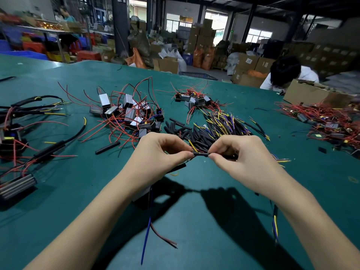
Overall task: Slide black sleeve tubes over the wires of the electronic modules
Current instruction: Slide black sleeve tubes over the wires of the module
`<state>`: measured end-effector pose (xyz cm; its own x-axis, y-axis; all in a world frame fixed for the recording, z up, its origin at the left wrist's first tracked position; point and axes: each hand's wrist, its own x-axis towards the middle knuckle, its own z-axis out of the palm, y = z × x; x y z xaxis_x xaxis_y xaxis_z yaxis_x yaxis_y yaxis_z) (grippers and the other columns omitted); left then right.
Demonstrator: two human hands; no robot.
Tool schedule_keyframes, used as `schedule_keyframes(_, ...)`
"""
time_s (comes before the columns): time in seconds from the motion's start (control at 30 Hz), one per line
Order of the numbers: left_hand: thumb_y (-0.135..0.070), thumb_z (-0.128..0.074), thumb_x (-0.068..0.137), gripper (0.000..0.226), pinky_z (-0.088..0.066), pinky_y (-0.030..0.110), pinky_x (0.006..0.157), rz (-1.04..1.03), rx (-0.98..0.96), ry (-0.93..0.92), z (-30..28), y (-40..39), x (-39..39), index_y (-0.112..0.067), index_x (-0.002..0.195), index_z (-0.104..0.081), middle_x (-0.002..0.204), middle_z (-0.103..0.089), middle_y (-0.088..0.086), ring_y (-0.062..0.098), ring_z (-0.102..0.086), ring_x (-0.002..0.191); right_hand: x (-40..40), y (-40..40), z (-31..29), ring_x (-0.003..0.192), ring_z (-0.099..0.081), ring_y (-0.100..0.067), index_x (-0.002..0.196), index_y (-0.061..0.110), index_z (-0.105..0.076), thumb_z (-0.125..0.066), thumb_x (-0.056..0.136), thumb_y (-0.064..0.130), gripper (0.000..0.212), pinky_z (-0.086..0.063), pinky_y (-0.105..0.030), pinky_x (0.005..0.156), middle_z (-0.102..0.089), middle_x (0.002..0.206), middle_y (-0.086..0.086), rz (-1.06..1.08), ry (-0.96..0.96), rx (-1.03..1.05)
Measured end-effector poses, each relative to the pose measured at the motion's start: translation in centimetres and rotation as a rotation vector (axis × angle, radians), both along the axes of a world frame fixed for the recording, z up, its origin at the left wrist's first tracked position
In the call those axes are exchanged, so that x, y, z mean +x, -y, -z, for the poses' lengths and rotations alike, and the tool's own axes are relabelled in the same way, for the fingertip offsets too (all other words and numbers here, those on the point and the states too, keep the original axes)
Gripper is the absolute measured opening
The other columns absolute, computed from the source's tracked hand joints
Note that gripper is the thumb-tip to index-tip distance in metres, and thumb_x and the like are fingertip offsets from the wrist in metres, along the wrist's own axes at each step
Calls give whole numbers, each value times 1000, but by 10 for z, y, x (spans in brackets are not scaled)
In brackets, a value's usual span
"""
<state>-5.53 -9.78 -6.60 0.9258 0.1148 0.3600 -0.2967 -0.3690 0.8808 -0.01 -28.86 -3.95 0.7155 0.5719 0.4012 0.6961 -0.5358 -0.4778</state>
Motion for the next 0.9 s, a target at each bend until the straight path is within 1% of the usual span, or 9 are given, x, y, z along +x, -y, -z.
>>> schedule_keyframes(0.07, -8, -74, 77, 12, -48, 16, 56, -12, 5, 3, 2, 1, 0, -17, 71, -75, 66, -72, 2, 3, -59, 54, -1, -1, 0, 67, -59, -9, 77, 25, -67, -67, 83, 19, 8, -50, -35, 69, -62, 66, 16, 6, 34, -34)
schedule_keyframes(0.13, -8, -75, 77, 10, -50, 21, 57, -10, -31, -7, 6, 3, 1, -15, 72, -76, 67, -72, 7, 9, -59, 56, -1, -1, 1, 67, -59, -7, 77, 25, -68, -67, 84, 19, 8, -51, -38, 69, -62, 66, 16, -11, 40, -32)
schedule_keyframes(0.3, -11, -75, 79, 6, -51, 29, 59, -2, -12, -61, 10, 4, 4, -16, 76, -77, 65, -71, 3, 6, -55, 56, 2, -2, 3, 65, -58, -3, 76, 24, -69, -66, 84, 18, 10, -47, -26, 67, -65, 67, 12, -24, -22, -22)
schedule_keyframes(0.43, -25, -74, 80, 6, -37, 5, 67, -91, 240, 105, 2, -1, 0, -21, 79, -71, 74, -68, -11, -4, -58, 69, 7, -1, 7, 57, -52, -3, 72, 27, -64, -66, 85, 16, 17, -42, -18, 60, -63, 62, 8, 10, -93, -26)
schedule_keyframes(0.53, -48, -75, 69, 26, -39, 14, 78, -89, 469, 130, -10, -15, -6, -27, 79, -63, 84, -60, -10, 3, -54, 83, 9, 2, 9, 56, -53, -15, 74, 26, -64, -64, 87, 19, 15, -44, -29, 62, -64, 61, 1, 19, -131, -53)
schedule_keyframes(0.6, -57, -75, 62, 30, -40, 28, 89, -65, 641, -5, -14, -25, -8, -33, 78, -65, 94, -55, -8, 9, -52, 94, 11, 3, 10, 49, -45, -8, 77, 25, -66, -63, 87, 19, 11, -40, -21, 55, -60, 56, 3, 19, -147, -49)
schedule_keyframes(0.67, -53, -77, 64, 24, -39, 36, 95, -64, 735, -119, -13, -26, -7, -37, 80, -68, 101, -50, -9, 12, -50, 102, 12, 4, 11, 46, -42, -5, 81, 26, -66, -63, 86, 22, 7, -34, -17, 52, -54, 50, 9, 24, -163, -47)
schedule_keyframes(0.73, -47, -77, 69, 18, -40, 38, 96, -62, 737, -129, -9, -24, -6, -35, 81, -71, 101, -48, -9, 13, -50, 103, 12, 4, 13, 47, -42, -5, 82, 30, -65, -63, 84, 34, 5, -35, -24, 54, -53, 50, 13, 48, -168, -74)
schedule_keyframes(0.9, -34, -78, 74, 9, -44, 37, 87, -68, 680, -51, -2, -19, -4, -27, 78, -74, 92, -51, -9, 13, -52, 91, 8, -4, 15, 51, -56, -9, 76, 26, -65, -56, 78, 58, 33, -52, -35, 64, -59, 55, 7, 64, -178, -120)
